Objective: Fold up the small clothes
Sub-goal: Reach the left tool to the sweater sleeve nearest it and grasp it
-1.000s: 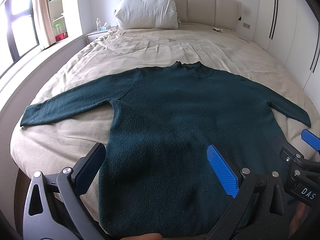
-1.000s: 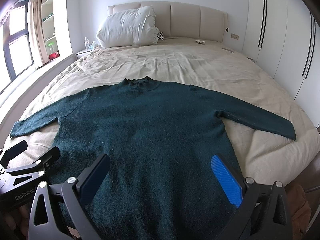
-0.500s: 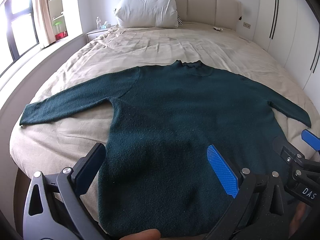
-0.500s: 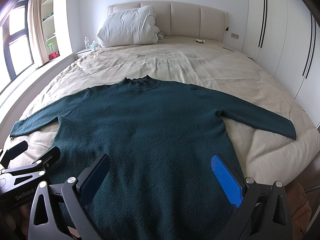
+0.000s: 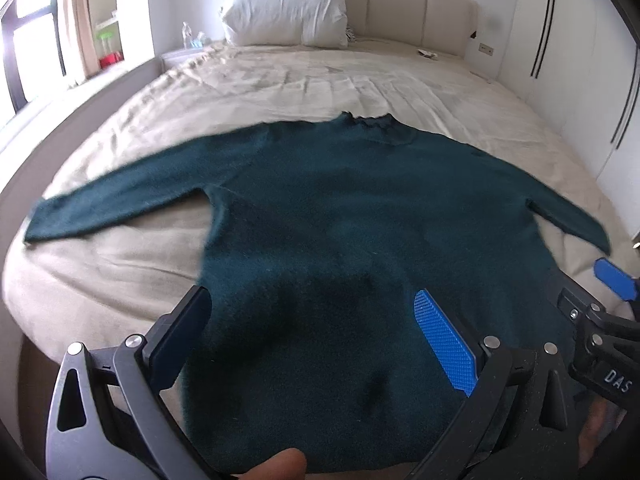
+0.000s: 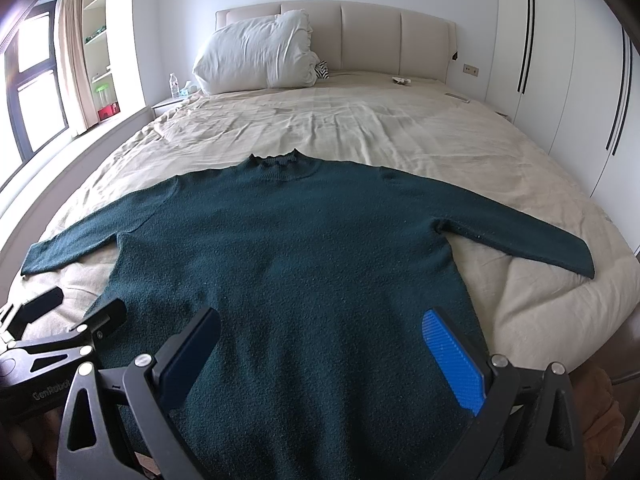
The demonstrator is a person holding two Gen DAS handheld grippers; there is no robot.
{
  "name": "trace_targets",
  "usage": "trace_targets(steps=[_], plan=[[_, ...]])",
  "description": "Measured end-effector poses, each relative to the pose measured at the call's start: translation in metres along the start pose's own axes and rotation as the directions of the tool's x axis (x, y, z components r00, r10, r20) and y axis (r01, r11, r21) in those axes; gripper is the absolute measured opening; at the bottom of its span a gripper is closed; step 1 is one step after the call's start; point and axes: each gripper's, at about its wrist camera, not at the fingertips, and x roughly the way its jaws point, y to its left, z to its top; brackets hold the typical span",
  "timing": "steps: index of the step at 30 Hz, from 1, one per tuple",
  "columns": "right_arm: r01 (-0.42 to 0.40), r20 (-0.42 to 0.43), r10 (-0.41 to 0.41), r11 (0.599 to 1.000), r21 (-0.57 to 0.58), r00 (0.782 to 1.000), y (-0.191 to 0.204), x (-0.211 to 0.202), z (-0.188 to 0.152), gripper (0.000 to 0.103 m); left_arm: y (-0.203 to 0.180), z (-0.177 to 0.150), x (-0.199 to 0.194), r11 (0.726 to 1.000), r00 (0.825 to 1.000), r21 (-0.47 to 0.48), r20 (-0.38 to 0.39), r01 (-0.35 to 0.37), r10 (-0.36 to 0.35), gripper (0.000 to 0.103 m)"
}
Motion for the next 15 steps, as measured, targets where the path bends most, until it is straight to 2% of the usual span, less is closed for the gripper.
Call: trace_targets(steps=[2, 5, 8, 10, 11, 13, 14, 15], plan=[[-0.002, 0.0, 0.002, 1.0, 0.003, 1.0, -0.003, 0.002, 0.0, 0.103, 0.012, 0.0, 0.006, 0.993, 0.995, -0.067, -0.022, 0.094, -0.096, 0.103], [-0.02, 0.005, 0.02, 1.0, 0.018, 1.0, -0.006, 0.006, -0.007, 0.103, 0.035, 0.005, 0.014, 0.968, 0.979, -0.164, -0.036, 0.192, -0.2, 0.103], [-0.053, 0.004, 0.053, 0.998, 0.025, 0.999, -0.006, 0.005, 0.0, 0.103, 0.063, 0.014, 0.015, 0.938, 0.966, -0.235, 0.013, 0.254, -0.258, 0.103], [-0.068, 0.006, 0.068, 0.997, 0.029, 0.998, -0.006, 0.008, 0.005, 0.103, 0.086, 0.022, 0.016, 0.914, 0.954, -0.274, 0.072, 0.298, -0.29, 0.103], [-0.082, 0.006, 0.081, 0.996, 0.03, 0.997, -0.005, 0.008, 0.009, 0.103, 0.098, 0.027, 0.02, 0.896, 0.946, -0.305, 0.068, 0.322, -0.317, 0.103], [-0.111, 0.011, 0.11, 0.993, 0.027, 0.994, -0.003, 0.007, 0.016, 0.103, 0.129, 0.035, 0.035, 0.847, 0.929, -0.421, -0.026, 0.325, -0.37, 0.103], [-0.125, 0.015, 0.124, 0.992, 0.022, 0.992, 0.001, 0.007, 0.018, 0.103, 0.149, 0.036, 0.038, 0.812, 0.924, -0.482, -0.015, 0.328, -0.382, 0.103], [-0.133, 0.014, 0.133, 0.991, 0.019, 0.991, 0.002, 0.007, 0.02, 0.103, 0.172, 0.036, 0.037, 0.773, 0.926, -0.54, 0.033, 0.333, -0.376, 0.103]])
